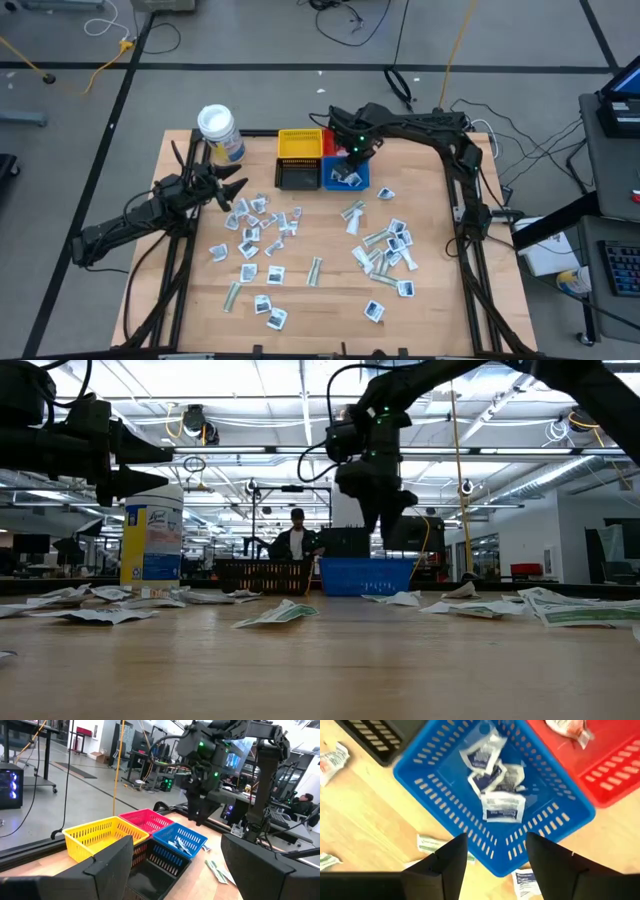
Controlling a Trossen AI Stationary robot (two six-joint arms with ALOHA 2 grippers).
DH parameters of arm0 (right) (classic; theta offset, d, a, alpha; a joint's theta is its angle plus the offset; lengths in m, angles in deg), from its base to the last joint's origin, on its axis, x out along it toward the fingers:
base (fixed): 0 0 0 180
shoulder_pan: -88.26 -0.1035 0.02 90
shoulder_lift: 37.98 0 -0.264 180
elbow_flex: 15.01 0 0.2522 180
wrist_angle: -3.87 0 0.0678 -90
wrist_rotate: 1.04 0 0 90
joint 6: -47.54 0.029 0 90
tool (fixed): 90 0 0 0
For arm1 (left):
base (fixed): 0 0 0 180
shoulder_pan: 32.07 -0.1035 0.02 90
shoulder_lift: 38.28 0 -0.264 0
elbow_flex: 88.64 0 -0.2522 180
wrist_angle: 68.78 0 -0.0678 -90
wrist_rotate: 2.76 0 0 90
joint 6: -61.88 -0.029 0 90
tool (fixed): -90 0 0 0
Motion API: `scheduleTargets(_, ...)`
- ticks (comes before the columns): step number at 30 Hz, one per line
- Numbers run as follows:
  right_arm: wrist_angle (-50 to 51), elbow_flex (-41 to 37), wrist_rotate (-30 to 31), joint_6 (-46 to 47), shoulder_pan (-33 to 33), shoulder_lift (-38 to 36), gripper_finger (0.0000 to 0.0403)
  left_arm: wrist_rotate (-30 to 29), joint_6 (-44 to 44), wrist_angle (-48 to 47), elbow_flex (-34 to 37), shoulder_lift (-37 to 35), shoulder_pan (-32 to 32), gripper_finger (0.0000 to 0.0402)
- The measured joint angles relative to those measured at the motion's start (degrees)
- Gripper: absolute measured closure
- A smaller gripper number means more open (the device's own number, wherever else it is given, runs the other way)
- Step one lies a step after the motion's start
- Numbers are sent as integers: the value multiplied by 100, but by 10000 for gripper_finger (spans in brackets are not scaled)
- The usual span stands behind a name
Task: Pick & Place First Aid Supplies
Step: Put the blue alcohol pad into the blue basket
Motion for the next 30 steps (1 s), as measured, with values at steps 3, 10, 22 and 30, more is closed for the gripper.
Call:
scheduleTargets(3,-259,-547,8,-106,39,-353,211,2,-1,-1,0,0,0,96)
scheduleTargets(10,-997,-2169,14,-252,235,-1496,212,2,0,0,-1,1,0,96)
scheduleTargets(22,-1138,-3661,314,-722,398,-2666,218,2,1,-1,0,0,0,96)
scheduleTargets(30,-1537,-4134,309,-704,226,-2686,223,2,0,-1,0,0,-2,96)
